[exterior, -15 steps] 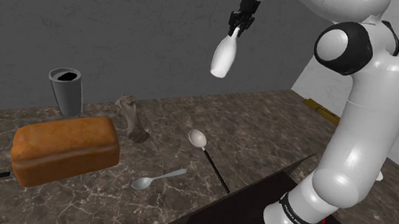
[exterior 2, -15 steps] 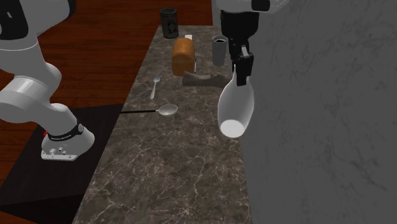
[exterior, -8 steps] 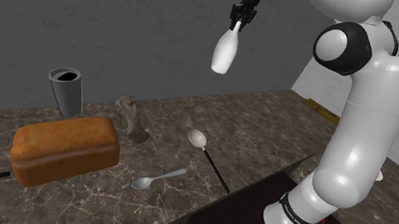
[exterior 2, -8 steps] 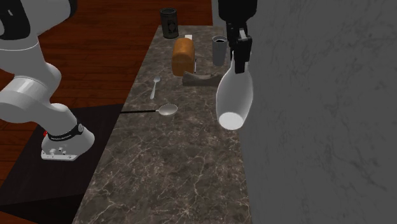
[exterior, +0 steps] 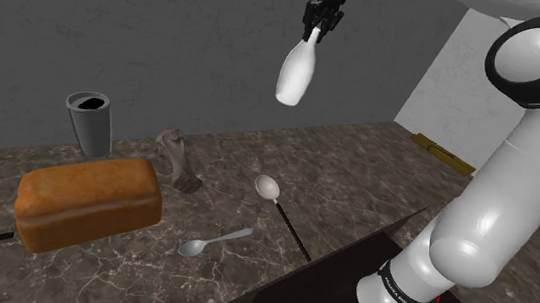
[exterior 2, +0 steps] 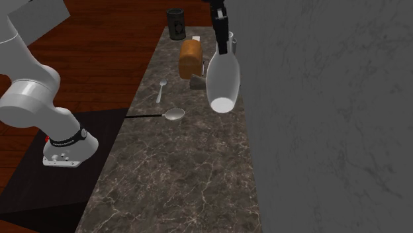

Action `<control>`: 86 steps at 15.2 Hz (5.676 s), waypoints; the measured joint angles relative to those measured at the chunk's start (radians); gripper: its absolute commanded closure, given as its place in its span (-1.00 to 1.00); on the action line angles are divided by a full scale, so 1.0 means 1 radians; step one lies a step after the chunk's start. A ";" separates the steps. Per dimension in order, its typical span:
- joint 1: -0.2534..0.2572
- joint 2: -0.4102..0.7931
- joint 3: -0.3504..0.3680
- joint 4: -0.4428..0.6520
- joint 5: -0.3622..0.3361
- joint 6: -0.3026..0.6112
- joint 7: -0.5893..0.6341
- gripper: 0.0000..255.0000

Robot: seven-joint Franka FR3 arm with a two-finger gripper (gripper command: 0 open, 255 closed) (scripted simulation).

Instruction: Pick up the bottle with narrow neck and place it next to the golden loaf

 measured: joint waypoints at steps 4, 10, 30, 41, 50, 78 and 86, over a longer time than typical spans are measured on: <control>0.055 -0.104 0.044 -0.135 -0.036 0.032 0.096 1.00; 0.121 -0.209 0.119 -0.263 -0.066 0.053 0.238 1.00; 0.313 -0.288 0.416 -0.336 -0.087 0.018 0.726 1.00; 0.426 -0.146 0.585 -0.172 -0.140 -0.039 1.008 1.00; 0.551 0.046 0.689 0.038 -0.241 -0.107 1.218 1.00; 0.524 0.000 0.676 -0.389 -0.229 0.278 1.260 1.00; 0.525 0.022 0.674 -0.475 -0.249 0.380 1.286 1.00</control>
